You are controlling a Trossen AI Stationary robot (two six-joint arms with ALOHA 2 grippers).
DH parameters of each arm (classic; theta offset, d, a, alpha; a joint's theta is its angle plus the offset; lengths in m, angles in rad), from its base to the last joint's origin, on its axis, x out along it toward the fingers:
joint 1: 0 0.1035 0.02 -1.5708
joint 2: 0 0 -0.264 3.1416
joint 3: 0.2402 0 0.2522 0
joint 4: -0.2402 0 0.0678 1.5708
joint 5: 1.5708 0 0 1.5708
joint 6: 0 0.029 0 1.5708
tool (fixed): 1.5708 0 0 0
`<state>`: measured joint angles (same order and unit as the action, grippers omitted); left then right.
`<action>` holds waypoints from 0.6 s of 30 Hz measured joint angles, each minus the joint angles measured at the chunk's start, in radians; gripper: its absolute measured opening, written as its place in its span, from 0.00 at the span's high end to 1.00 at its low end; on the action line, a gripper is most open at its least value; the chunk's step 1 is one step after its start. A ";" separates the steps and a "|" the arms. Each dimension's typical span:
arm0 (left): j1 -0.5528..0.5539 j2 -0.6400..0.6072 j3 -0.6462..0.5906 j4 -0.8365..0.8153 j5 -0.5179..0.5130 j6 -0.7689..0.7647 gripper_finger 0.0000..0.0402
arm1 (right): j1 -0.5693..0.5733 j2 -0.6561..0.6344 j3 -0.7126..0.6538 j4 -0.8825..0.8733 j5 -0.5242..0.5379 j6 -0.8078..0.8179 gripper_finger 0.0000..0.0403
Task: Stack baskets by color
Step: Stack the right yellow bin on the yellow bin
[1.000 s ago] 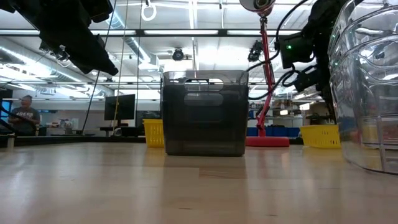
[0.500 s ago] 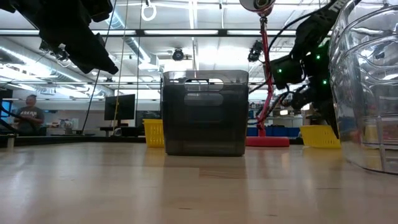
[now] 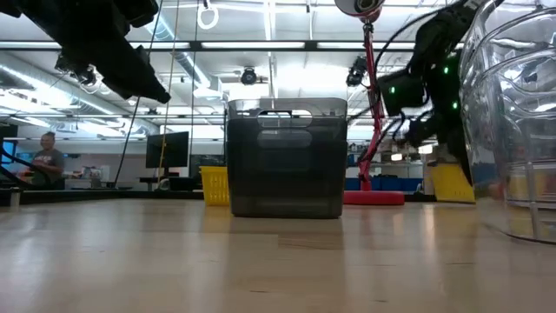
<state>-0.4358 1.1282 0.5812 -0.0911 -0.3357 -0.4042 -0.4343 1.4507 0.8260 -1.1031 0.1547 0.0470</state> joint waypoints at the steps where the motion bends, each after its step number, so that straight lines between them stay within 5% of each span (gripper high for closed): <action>1: 0.000 0.000 0.000 0.006 -0.001 0.019 0.60 | 0.009 -0.022 0.013 -0.016 0.001 0.006 0.97; 10: 0.000 0.000 0.000 0.129 -0.003 0.154 0.60 | 0.157 -0.185 0.142 -0.040 -0.010 0.009 0.99; 18: 0.011 0.000 0.015 0.160 -0.124 0.155 0.53 | 0.339 -0.203 0.305 0.010 0.027 0.024 0.99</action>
<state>-0.4253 1.1286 0.5965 0.0692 -0.4596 -0.2493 -0.0957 1.2475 1.1312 -1.0929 0.1818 0.0706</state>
